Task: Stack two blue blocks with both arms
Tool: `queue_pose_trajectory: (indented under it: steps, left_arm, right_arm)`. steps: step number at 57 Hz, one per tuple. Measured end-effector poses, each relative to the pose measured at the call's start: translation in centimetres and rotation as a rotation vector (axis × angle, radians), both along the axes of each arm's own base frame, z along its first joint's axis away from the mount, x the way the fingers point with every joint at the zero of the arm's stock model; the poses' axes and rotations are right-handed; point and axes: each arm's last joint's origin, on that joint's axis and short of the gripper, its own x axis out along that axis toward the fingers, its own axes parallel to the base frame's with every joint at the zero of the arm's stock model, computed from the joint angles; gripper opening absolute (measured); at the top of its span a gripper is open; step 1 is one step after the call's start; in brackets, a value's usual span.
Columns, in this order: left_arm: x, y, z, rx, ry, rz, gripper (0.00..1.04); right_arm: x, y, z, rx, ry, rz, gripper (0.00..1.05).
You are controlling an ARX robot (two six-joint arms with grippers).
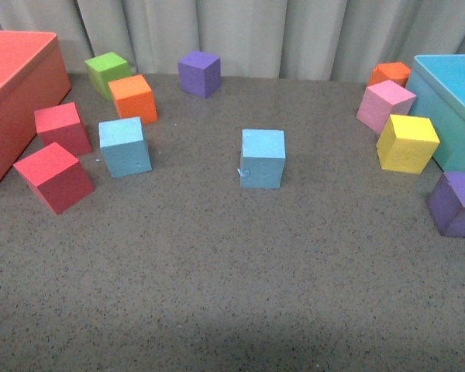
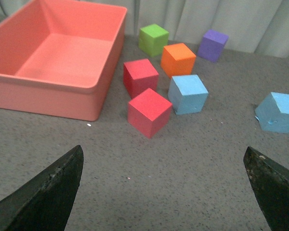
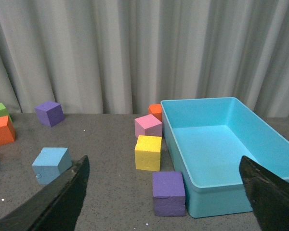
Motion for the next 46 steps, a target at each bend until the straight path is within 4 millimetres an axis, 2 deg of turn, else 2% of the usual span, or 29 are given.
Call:
queue_pose_trajectory:
  steps: [2,8,12,15,16,26,31,35,43,46]
  left_arm:
    - [0.5,-0.1,0.0,-0.014,0.012,0.003,0.98]
    - [3.0,-0.6,1.1,-0.026,0.014,-0.007,0.98]
    - [5.8,-1.3,2.1,-0.021,0.001,-0.027,0.98]
    - [9.3,-2.2,2.6,-0.015,0.031,-0.047,0.98]
    - [9.8,-2.3,2.5,-0.015,0.039,-0.049,0.98]
    - [18.4,-4.7,0.6,-0.019,0.295,-0.086,0.98]
    - [21.1,-5.5,0.0,-0.031,0.366,-0.090,0.98]
    - [24.0,-6.3,-0.4,-0.037,0.431,-0.089,0.98]
    - [27.5,-7.0,-1.0,-0.040,0.512,-0.038,0.98]
    - [28.3,-7.1,-1.4,-0.043,0.538,-0.033,0.98]
  right_arm:
    - [0.0,0.0,0.0,0.000,0.000,0.000,0.97]
    - [0.0,0.0,0.0,0.000,0.000,0.000,0.94]
    - [0.0,0.0,0.0,0.000,0.000,0.000,0.95]
    - [0.0,0.0,0.0,0.000,0.000,0.000,0.95]
    - [0.0,0.0,0.0,0.000,0.000,0.000,0.95]
    - [0.0,0.0,0.0,0.000,0.000,0.000,0.95]
    - [0.0,0.0,0.0,0.000,0.000,0.000,0.95]
    - [0.0,0.0,0.0,0.000,0.000,0.000,0.95]
    - [0.0,0.0,0.0,0.000,0.000,0.000,0.95]
    - [0.0,0.0,0.0,0.000,0.000,0.000,0.95]
